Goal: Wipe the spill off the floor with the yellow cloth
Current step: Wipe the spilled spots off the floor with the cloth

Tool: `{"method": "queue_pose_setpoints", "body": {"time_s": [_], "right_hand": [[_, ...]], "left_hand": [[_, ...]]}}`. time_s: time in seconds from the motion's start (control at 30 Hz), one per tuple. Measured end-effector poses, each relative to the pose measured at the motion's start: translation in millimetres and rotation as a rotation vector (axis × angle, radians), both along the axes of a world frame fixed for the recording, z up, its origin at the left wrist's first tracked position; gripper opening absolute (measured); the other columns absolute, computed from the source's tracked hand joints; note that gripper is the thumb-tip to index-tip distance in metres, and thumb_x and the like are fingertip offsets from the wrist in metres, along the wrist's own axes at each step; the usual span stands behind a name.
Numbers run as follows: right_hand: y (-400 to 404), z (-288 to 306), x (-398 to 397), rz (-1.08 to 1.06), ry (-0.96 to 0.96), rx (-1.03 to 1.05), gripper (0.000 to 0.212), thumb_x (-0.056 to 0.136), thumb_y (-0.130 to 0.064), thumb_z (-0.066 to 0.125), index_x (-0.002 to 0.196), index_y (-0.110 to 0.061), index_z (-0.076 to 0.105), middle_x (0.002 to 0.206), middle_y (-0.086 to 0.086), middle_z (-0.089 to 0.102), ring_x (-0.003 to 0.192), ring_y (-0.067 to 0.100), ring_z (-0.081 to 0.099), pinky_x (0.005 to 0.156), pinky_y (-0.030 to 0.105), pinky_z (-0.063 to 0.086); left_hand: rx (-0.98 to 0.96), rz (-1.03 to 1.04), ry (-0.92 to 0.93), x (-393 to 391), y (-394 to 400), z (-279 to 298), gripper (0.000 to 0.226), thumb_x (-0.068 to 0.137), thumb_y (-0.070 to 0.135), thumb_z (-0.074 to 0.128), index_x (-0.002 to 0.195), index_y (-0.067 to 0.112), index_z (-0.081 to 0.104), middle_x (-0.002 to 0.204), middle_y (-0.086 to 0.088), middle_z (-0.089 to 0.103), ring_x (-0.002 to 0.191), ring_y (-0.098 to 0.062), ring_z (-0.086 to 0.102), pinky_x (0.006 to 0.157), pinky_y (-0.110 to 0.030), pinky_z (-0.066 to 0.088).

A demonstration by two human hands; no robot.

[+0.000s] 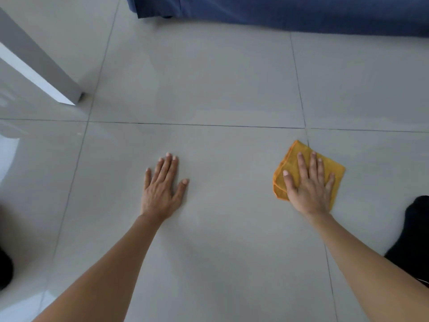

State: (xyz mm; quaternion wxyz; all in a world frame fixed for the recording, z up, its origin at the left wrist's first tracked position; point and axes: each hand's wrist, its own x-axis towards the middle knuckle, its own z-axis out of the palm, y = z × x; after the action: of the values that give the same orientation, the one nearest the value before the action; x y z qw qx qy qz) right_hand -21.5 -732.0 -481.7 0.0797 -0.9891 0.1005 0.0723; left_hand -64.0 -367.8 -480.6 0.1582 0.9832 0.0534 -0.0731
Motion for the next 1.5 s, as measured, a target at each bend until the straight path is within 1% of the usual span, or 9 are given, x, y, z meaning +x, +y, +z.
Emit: {"method": "queue_pose_setpoints", "body": {"time_s": [0.13,0.27,0.6,0.73,0.9,1.07,1.17,1.3,1.5], "right_hand": [[49.2,-0.5,-9.7,0.052,-0.015,0.019,0.076,0.087,-0.068,0.016,0.154,-0.031,0.016,0.164,0.001,0.005,0.15,0.022,0.004,0.115,0.058,0.005],[96.6,-0.9,-11.4,0.075,-0.022,0.021,0.076,0.088,-0.067,0.016,0.154,-0.031,0.017,0.164,0.002,0.007,0.15,0.023,0.006,0.115,0.058,0.006],[214.0,-3.4,9.9,0.204,-0.041,0.027,0.074,0.09,-0.066,0.017,0.154,-0.03,0.016,0.163,0.004,0.007,0.15,0.024,0.006,0.115,0.059,0.005],[269.8,-4.0,19.4,0.289,-0.039,0.037,0.074,0.09,-0.066,0.017,0.154,-0.03,0.014,0.164,0.004,0.005,0.15,0.024,0.004,0.115,0.059,0.004],[334.8,-3.5,25.2,0.413,-0.009,0.034,0.073,0.091,-0.066,0.016,0.155,-0.031,0.007,0.164,0.004,-0.001,0.15,0.023,-0.001,0.116,0.057,-0.001],[386.3,-0.1,5.7,0.575,-0.007,0.106,0.072,0.091,-0.063,0.025,0.155,-0.031,0.01,0.164,0.004,0.002,0.15,0.023,0.001,0.115,0.058,-0.006],[396.3,2.0,-15.7,0.685,0.009,0.138,0.071,0.092,-0.062,0.028,0.154,-0.032,0.011,0.164,0.003,0.001,0.151,0.021,0.0,0.116,0.056,-0.008],[372.0,0.9,-37.5,0.79,0.045,0.134,0.069,0.094,-0.062,0.025,0.154,-0.035,0.005,0.163,-0.002,-0.006,0.15,0.018,-0.005,0.117,0.052,-0.011],[298.2,0.5,-50.0,0.675,0.042,0.108,0.069,0.093,-0.064,0.025,0.153,-0.037,0.007,0.163,-0.005,-0.003,0.15,0.016,-0.001,0.118,0.049,-0.009]], "left_hand": [[0.027,0.066,0.012,-9.1,31.4,1.3,0.073,0.089,0.062,0.023,0.152,0.027,0.007,0.159,0.009,0.004,0.146,-0.01,0.002,0.116,-0.044,-0.005],[0.055,0.127,0.01,-20.4,79.8,3.0,0.076,0.087,0.064,0.022,0.152,0.027,0.009,0.159,0.008,0.007,0.147,-0.012,0.005,0.117,-0.048,-0.001],[0.054,0.276,-0.021,-40.5,170.5,3.3,0.072,0.087,0.062,0.019,0.151,0.029,0.013,0.159,0.01,0.007,0.146,-0.012,0.004,0.116,-0.048,0.0],[0.046,0.248,-0.047,-44.3,181.1,-0.8,0.066,0.091,0.057,0.018,0.151,0.03,0.013,0.158,0.01,0.008,0.145,-0.008,0.003,0.117,-0.046,0.002],[0.049,0.26,-0.044,-43.5,181.4,-5.0,0.059,0.096,0.049,0.02,0.151,0.031,0.01,0.158,0.014,0.003,0.145,-0.005,-0.001,0.117,-0.041,-0.002],[0.045,0.258,-0.039,-43.0,182.0,-6.5,0.058,0.096,0.047,0.017,0.151,0.031,0.011,0.158,0.013,0.005,0.145,-0.005,0.0,0.117,-0.042,0.0],[0.027,0.263,-0.034,-43.4,181.3,-6.0,0.059,0.095,0.048,0.013,0.151,0.03,0.012,0.158,0.012,0.006,0.145,-0.006,0.0,0.117,-0.043,0.0],[0.007,0.275,-0.004,-43.1,177.0,-3.6,0.06,0.095,0.046,0.011,0.152,0.027,0.008,0.159,0.011,0.002,0.145,-0.007,-0.004,0.117,-0.044,-0.004],[-0.023,0.346,0.05,-61.1,143.8,0.3,0.059,0.097,0.041,0.015,0.152,0.023,0.002,0.16,0.008,-0.002,0.147,-0.012,-0.005,0.117,-0.046,-0.006]]}}
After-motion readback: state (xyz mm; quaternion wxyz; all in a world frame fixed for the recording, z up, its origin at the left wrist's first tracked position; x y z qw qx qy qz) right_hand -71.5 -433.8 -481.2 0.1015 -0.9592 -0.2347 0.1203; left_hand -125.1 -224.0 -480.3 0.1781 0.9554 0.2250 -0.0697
